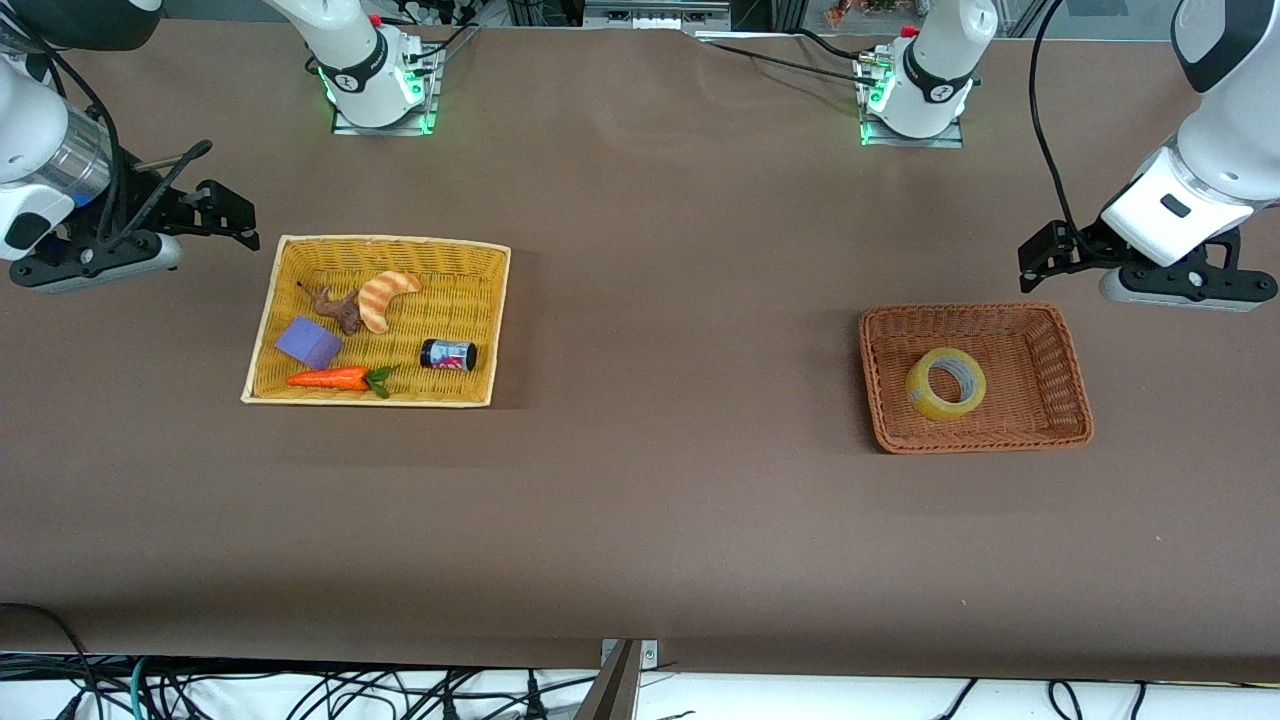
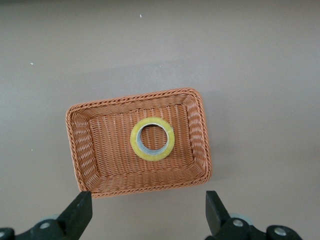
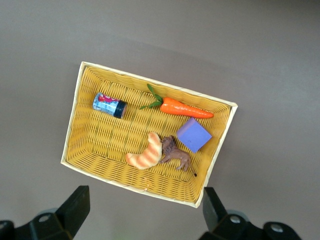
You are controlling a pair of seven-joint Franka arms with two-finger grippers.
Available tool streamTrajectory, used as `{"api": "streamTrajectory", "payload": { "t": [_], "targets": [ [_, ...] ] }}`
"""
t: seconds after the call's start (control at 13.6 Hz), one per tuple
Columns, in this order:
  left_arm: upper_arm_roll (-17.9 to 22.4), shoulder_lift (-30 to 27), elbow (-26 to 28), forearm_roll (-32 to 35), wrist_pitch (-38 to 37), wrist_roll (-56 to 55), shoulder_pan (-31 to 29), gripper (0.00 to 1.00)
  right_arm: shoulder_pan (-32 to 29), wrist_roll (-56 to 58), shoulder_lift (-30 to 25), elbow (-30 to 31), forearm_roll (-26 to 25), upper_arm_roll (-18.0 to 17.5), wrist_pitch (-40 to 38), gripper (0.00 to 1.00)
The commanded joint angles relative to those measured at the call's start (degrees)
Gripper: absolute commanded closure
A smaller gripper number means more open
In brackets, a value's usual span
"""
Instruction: Transfer tape with both arms
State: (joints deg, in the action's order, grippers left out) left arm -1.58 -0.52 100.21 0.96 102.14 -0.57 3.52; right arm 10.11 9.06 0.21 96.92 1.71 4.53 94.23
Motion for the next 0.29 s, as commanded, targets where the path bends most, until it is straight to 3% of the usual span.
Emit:
{"api": "streamTrajectory", "payload": {
  "t": [0.0,0.22],
  "targets": [
    [0.8,0.2,-0.9,0.6,-1.0,1.1,0.5,0.00,0.5,-0.3,-1.2,0.4,-1.2,0.4,0.0,0.00],
    [0.9,0.3,-0.9,0.7,-1.0,1.1,0.4,0.00,0.5,-0.3,-1.2,0.4,-1.8,0.4,-0.2,0.00]
  ]
}}
